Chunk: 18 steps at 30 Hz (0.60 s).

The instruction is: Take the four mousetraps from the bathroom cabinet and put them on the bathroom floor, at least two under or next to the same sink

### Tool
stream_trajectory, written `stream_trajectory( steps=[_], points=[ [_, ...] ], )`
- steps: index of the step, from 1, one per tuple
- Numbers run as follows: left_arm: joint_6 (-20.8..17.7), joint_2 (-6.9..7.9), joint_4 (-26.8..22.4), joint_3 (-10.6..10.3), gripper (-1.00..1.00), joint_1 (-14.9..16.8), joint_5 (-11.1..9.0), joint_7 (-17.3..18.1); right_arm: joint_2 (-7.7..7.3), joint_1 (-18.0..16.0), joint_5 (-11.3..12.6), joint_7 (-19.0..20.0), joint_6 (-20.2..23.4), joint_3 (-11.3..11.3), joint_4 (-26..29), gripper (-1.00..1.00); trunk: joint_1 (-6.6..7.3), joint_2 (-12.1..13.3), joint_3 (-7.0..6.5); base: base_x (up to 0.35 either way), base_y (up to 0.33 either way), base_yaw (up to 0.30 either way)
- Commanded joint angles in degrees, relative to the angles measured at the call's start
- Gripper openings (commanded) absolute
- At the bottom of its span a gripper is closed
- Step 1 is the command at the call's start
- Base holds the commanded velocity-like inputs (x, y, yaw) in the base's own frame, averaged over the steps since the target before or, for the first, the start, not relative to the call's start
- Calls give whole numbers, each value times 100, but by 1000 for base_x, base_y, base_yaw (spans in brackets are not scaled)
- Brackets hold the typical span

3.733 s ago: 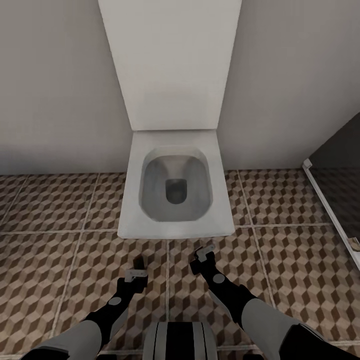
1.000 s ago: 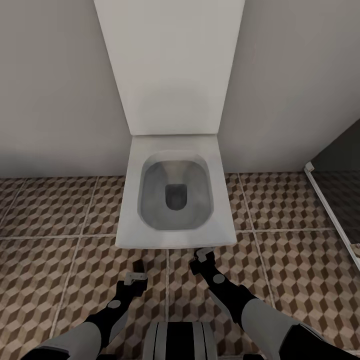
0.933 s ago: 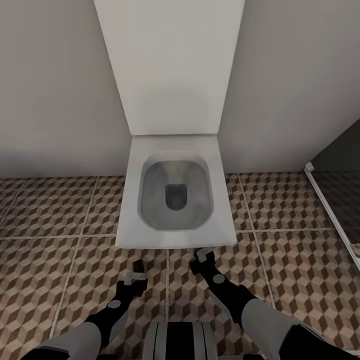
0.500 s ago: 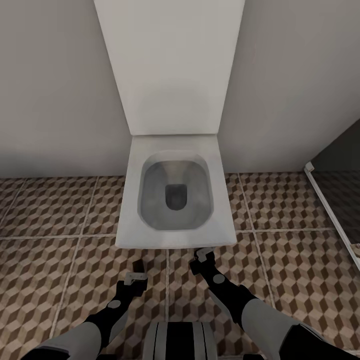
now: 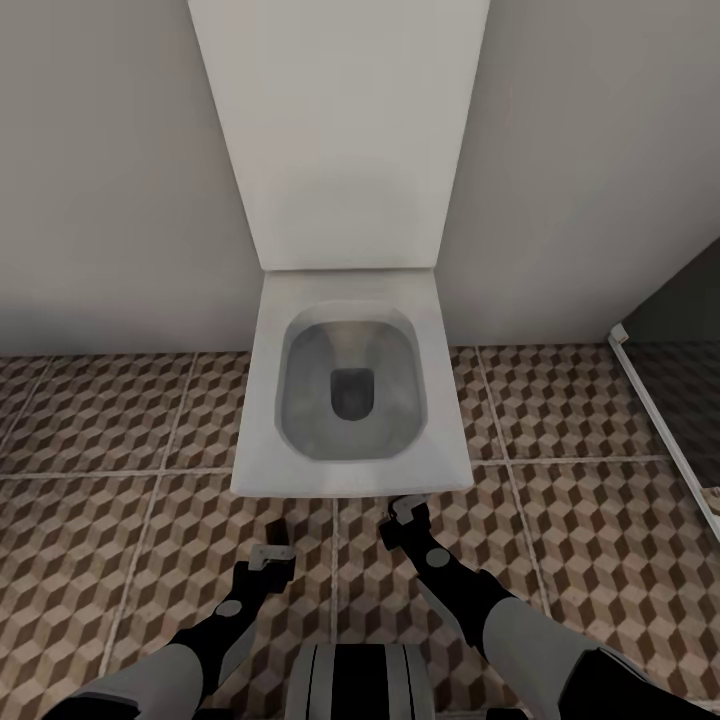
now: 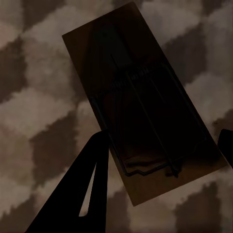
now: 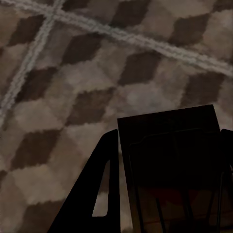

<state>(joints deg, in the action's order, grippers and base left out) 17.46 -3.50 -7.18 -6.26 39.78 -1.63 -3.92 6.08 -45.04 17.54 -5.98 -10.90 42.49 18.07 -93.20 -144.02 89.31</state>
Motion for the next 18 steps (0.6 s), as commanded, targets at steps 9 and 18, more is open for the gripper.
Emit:
stream_trajectory(
  steps=[9, 18],
  points=[
    [20, -1, 6, -50, -100, 3, -13, -48, 0, -6, 66, -26, -26, 49, -5, 100, 1, -1, 3, 0, 0, 0],
    [20, -1, 6, -52, -100, 3, -13, -48, 1, -5, 66, -26, -26, 49, -5, 100, 1, -1, 3, 0, 0, 0]
  ],
)
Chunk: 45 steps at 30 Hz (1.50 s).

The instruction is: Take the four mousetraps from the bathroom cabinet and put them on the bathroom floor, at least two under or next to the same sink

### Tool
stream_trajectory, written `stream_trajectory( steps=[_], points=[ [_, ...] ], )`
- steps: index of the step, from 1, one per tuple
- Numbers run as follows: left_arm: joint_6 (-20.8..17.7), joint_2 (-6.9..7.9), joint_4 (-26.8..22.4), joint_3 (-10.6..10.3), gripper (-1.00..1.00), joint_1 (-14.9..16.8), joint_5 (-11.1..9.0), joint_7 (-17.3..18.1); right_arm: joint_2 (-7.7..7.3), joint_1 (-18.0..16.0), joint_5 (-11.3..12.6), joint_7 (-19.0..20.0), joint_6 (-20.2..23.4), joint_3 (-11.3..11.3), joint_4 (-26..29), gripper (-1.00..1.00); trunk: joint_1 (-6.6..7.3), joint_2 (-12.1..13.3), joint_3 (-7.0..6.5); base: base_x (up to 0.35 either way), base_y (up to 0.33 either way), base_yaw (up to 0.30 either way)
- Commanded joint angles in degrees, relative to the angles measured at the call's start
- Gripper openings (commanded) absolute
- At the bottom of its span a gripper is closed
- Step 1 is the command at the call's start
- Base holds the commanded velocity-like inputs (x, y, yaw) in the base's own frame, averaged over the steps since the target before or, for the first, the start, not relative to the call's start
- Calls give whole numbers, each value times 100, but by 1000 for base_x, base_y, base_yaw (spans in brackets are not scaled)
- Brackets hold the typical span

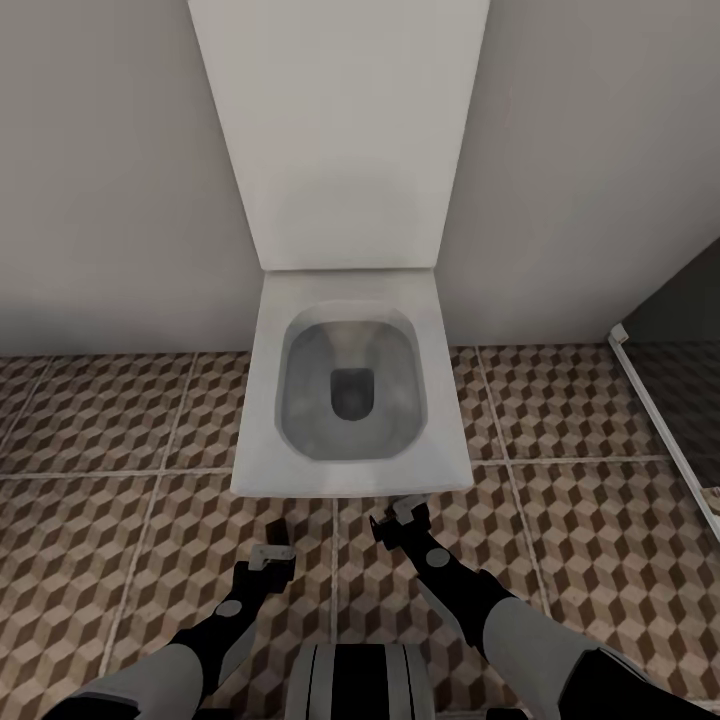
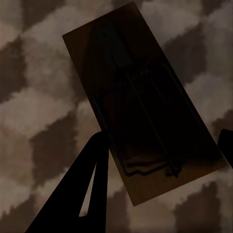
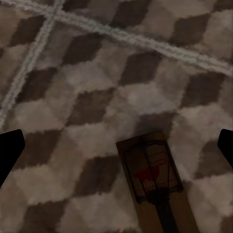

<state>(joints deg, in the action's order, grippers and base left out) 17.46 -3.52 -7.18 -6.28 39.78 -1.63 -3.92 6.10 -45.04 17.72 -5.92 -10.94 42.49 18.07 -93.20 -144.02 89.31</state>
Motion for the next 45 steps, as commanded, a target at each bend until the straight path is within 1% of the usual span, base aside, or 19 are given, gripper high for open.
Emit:
stream_trajectory(
  steps=[1, 37, 38, 45],
  points=[
    [20, 0, 6, -50, -100, 3, -13, -47, -2, -5, 51, -32, -22, 49, -5, 100, 1, -1, 3, 0, 0, 0],
    [29, 0, 6, -55, -100, 3, -13, -47, 2, -5, 55, -32, -22, 52, -5, 100, 1, -1, 3, 0, 0, 0],
    [29, 0, 6, -54, 100, 3, -13, -47, 3, -5, 56, -32, -22, 54, -5, 100, 1, -1, 3, 0, 0, 0],
    [29, 0, 6, -50, 100, 3, -13, -47, 3, -5, 56, -32, -22, 50, -5, 100, 1, -1, 3, 0, 0, 0]
  ],
)
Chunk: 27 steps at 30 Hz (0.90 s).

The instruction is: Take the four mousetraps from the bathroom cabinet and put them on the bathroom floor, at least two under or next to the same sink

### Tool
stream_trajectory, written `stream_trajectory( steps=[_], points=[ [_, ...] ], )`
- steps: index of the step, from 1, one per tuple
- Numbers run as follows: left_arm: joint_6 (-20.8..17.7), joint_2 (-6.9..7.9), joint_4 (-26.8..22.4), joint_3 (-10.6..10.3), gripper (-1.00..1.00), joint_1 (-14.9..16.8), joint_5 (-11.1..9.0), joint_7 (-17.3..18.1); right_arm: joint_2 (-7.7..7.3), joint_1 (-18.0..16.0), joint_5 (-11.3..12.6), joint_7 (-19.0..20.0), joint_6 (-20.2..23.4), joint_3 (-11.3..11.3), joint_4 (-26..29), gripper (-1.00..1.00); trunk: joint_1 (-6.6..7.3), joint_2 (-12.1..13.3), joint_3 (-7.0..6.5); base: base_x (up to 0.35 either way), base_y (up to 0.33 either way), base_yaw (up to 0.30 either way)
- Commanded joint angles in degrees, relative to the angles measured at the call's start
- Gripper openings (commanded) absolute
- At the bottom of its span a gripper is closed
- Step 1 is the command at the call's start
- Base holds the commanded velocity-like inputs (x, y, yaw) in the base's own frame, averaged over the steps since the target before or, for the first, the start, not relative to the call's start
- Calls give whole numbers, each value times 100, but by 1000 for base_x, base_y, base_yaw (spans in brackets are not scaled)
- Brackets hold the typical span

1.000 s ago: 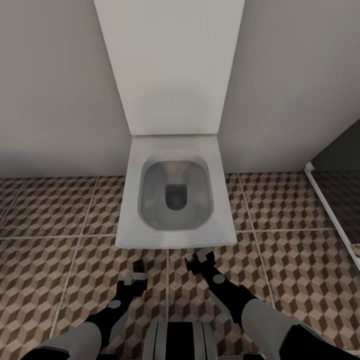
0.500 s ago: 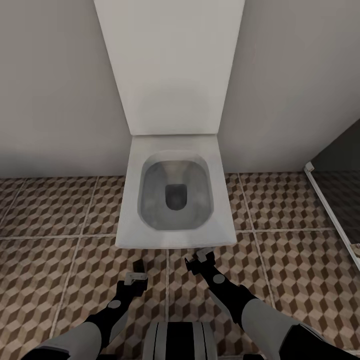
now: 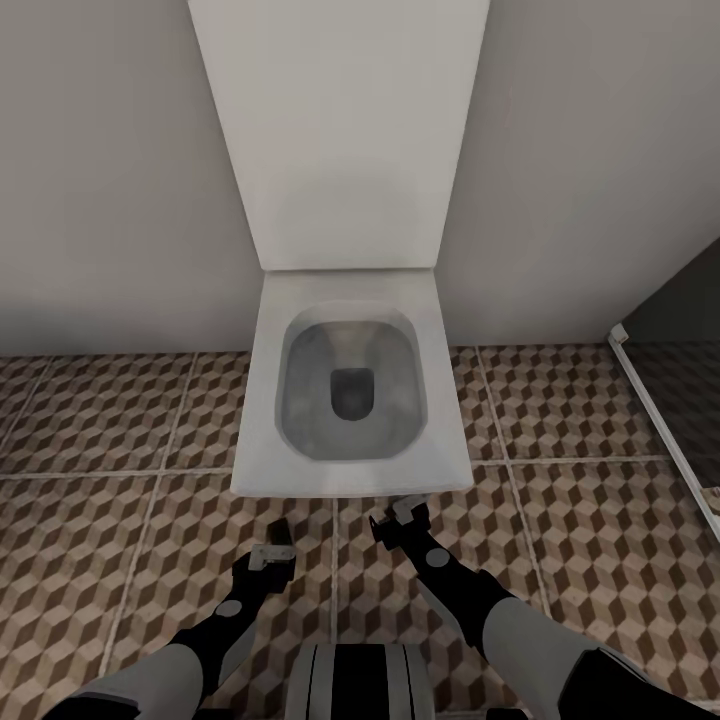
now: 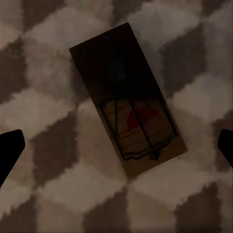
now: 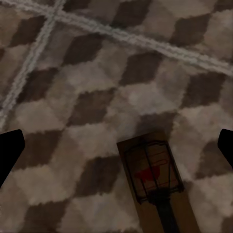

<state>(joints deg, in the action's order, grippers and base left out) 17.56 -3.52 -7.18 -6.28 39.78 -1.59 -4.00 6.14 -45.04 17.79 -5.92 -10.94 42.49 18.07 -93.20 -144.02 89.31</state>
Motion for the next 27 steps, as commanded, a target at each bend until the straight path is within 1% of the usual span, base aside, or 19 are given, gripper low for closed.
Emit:
stream_trajectory(
  steps=[1, 22, 27],
  points=[
    [20, 0, 6, -49, 100, 3, -16, -39, -1, -5, 49, -32, -22, 49, -5, 100, 1, -1, 3, 0, 0, 0],
    [20, 0, 6, -50, 100, 3, -16, -39, -4, -5, 49, -32, -22, 49, -5, 100, 1, -1, 3, 0, 0, 0],
    [20, 0, 6, -51, 100, 3, -16, -39, -7, -5, 49, -32, -22, 49, -5, 100, 1, -1, 3, -90, 0, 0]
  ],
)
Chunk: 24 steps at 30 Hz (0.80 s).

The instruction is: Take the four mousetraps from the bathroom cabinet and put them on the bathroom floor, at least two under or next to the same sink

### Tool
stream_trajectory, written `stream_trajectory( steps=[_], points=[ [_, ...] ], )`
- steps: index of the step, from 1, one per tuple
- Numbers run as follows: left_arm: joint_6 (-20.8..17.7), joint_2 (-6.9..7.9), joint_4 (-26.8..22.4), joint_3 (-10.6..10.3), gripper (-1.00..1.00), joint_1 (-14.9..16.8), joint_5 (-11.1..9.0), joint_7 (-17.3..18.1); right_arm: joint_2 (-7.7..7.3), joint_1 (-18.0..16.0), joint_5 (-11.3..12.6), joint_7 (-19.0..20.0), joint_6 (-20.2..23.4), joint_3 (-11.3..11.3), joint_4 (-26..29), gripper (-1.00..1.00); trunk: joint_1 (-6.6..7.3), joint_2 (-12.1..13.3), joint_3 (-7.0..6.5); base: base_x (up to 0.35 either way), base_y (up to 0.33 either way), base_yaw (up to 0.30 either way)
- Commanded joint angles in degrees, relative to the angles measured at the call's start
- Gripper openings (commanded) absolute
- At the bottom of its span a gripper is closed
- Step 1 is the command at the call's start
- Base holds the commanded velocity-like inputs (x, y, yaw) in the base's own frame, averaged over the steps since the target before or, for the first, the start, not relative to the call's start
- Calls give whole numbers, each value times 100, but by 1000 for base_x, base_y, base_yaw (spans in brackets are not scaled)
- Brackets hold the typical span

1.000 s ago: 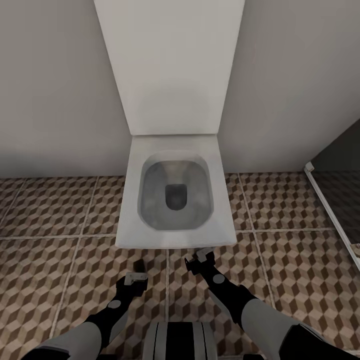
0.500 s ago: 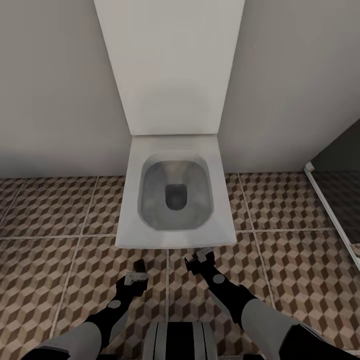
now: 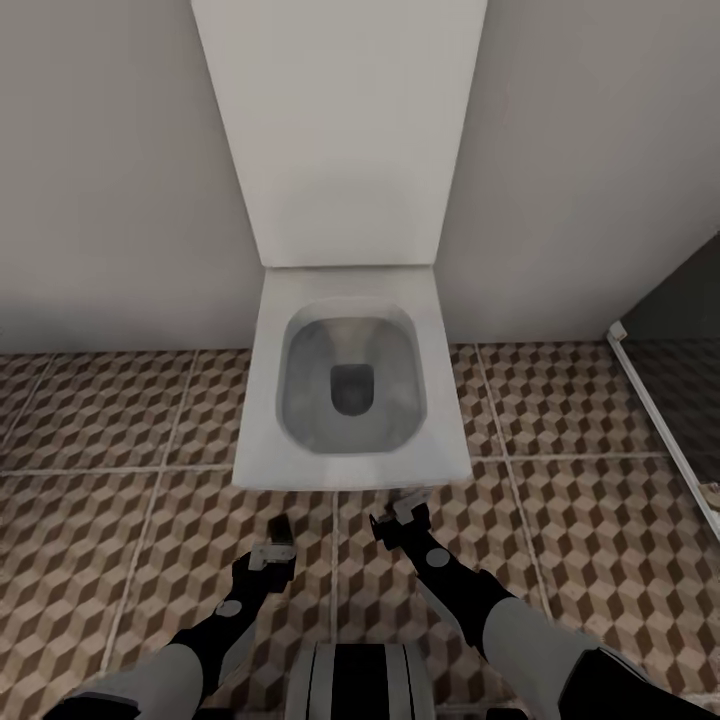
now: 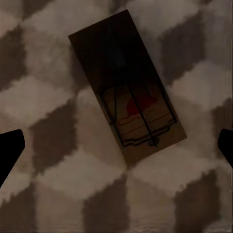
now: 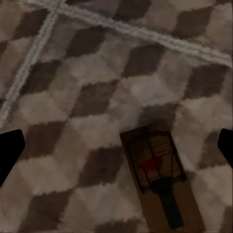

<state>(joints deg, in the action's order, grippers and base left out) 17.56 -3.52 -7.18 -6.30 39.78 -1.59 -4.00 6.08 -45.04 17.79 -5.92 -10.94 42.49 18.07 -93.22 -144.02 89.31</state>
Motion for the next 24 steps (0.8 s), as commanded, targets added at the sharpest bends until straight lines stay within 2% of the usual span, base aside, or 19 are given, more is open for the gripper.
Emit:
stream_trajectory(
  steps=[1, 24],
  points=[
    [20, 0, 6, -49, 100, 3, -16, -39, -1, -5, 49, -32, -22, 49, -5, 100, 3, -1, 3, -203, 0, 0],
    [20, 0, 6, -47, 100, 3, -16, -39, -2, -5, 47, -32, -22, 49, -5, 100, 3, -1, 3, -316, 0, 0]
  ],
)
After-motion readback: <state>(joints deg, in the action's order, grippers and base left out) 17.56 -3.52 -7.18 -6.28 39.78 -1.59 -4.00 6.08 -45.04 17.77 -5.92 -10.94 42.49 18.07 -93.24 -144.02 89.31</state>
